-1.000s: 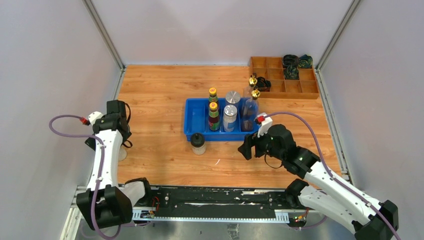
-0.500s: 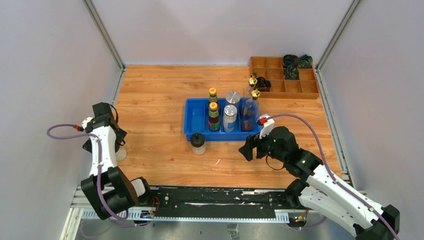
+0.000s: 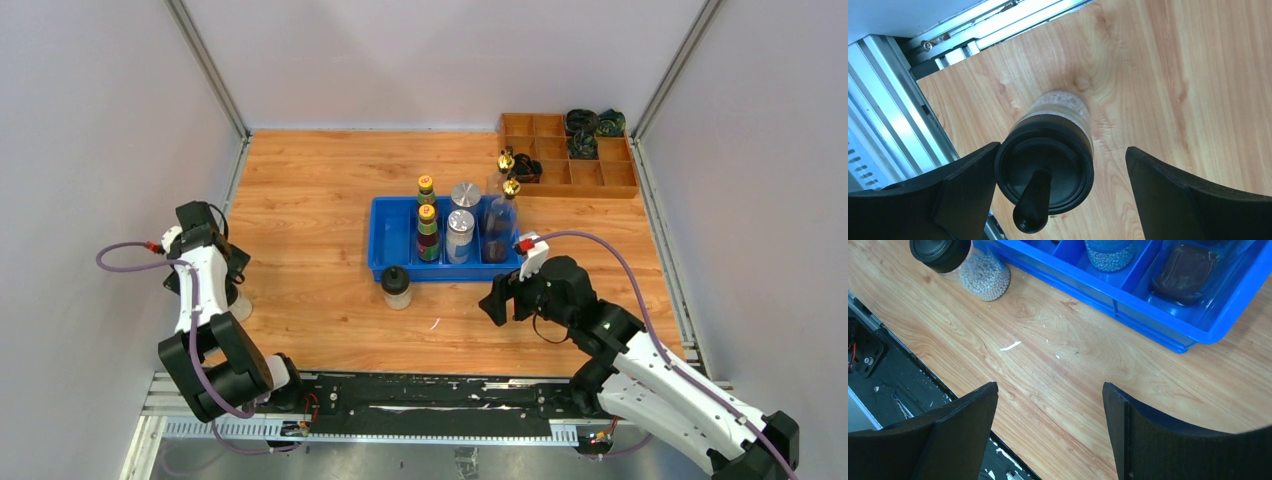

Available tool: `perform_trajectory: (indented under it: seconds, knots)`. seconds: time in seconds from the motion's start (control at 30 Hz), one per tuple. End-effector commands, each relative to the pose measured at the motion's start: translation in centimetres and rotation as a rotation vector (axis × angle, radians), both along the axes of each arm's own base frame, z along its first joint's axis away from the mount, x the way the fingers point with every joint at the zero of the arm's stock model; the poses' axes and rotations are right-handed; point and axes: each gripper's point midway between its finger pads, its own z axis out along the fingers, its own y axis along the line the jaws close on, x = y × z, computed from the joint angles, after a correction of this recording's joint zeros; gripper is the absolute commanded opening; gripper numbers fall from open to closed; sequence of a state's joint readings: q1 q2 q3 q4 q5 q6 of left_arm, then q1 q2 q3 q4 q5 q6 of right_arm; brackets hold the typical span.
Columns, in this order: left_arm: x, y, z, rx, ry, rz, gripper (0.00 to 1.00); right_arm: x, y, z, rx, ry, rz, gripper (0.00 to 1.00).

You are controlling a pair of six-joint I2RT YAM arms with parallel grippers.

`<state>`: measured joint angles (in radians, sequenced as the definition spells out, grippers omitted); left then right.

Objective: Organize the condiment bottles
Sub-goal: Pick up the bottle from the corner of the board.

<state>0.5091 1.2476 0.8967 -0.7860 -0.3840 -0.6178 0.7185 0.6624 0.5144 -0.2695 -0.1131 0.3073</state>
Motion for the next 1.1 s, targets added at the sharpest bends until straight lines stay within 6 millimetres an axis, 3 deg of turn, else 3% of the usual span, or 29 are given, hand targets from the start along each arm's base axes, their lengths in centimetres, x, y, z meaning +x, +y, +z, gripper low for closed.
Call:
perform_trajectory:
  seconds: [0.0,0.13,0.3,0.4,0.63,1.07]
  knots:
    - [1.0,0.9,0.8,0.031,-0.048,0.002,0.99,-0.8,0.1,-0.9,-0.012,0.029,0.023,0.82]
    - [1.0,1.3,0.7,0.045,-0.031,0.010,0.92,-0.8,0.2,-1.5,-0.025,0.043,0.030,0.82]
    - [1.9,1.2,0.2,0.021,-0.047,-0.011,0.74,-0.7,0.5,-1.7,-0.047,0.057,0.047,0.82]
    - [2.5,0.8,-0.3,-0.011,-0.066,-0.018,0.68,-0.7,0.4,-1.7,-0.049,0.052,0.043,0.82]
    - [4.1,-0.5,-1.8,-0.105,-0.083,-0.085,0.62,-0.9,0.1,-2.2,-0.046,0.063,0.031,0.82]
    - [8.8,-6.0,-4.7,-0.161,-0.025,-0.331,0.59,-1.3,-0.8,-0.7,-0.019,0.040,-0.009,0.82]
